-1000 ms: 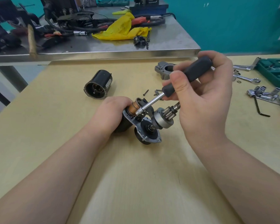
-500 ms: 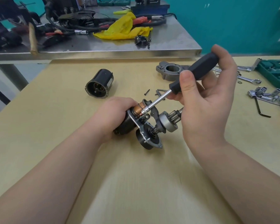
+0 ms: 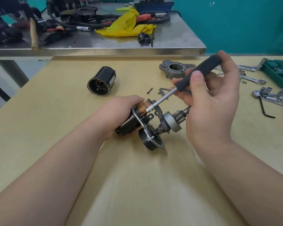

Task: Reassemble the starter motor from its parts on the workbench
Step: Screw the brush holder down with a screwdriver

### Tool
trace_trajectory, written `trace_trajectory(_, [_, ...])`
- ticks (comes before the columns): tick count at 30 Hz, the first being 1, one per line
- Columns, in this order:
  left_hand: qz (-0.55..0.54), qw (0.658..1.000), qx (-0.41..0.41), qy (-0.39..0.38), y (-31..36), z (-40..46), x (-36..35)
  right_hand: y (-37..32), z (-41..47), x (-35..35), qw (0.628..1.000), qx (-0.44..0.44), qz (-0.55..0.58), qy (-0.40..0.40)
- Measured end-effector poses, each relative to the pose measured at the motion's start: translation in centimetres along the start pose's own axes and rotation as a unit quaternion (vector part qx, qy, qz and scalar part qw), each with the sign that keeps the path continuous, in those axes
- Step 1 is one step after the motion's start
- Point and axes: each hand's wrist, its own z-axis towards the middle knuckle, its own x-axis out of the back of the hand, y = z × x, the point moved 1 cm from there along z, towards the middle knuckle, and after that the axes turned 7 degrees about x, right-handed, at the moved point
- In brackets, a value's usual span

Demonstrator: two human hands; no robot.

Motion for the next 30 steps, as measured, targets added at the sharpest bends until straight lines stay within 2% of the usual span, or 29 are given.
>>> trace_trajectory(5, [0.031, 0.999, 0.003, -0.023, 0.06, -0.17, -0.01, 0.12, 0.11, 0.1, 0.999, -0.013, -0.002, 0.031])
trace_trajectory(8, [0.05, 0.999, -0.012, -0.015, 0.01, 0.0, -0.18, 0.36, 0.19, 0.48, 0.997, -0.044, 0.042, 0.046])
trace_trajectory(10, [0.059, 0.998, -0.016, 0.007, -0.01, 0.25, -0.18, 0.38, 0.12, 0.61, 0.997, -0.05, 0.051, 0.042])
trace_trajectory(15, [0.057, 0.998, -0.019, -0.004, -0.14, 0.31, -0.1, 0.23, -0.02, 0.38, 0.999, -0.031, 0.024, 0.028])
trace_trajectory(22, [0.076, 0.993, -0.043, 0.078, -0.34, 0.07, -0.75, -0.1, 0.18, 0.42, 0.999, -0.023, 0.009, 0.03])
trace_trajectory(30, [0.09, 0.991, -0.048, 0.081, -0.49, 0.5, -0.54, 0.23, 0.17, 0.94, 0.998, -0.051, 0.034, 0.032])
